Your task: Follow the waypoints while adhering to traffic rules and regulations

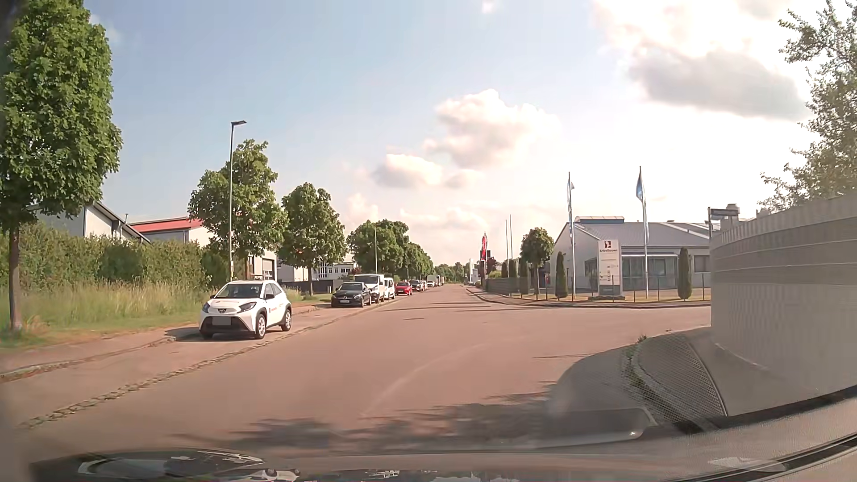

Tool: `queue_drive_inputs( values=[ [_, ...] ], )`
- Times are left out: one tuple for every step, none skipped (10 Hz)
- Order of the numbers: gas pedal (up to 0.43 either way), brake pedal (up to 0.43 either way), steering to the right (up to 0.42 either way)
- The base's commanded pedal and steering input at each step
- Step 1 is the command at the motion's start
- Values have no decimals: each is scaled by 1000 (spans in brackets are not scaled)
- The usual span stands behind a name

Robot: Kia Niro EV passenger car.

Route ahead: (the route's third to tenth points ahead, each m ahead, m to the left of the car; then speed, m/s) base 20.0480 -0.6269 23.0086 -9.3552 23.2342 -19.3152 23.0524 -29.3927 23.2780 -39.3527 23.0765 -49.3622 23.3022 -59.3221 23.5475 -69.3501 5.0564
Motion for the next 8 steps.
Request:
queue_drive_inputs(
  values=[
    [0,104,24],
    [0,104,25],
    [0,104,26],
    [0,104,31],
    [0,104,36],
    [0,128,36],
    [0,134,36],
    [0,140,37]
  ],
)
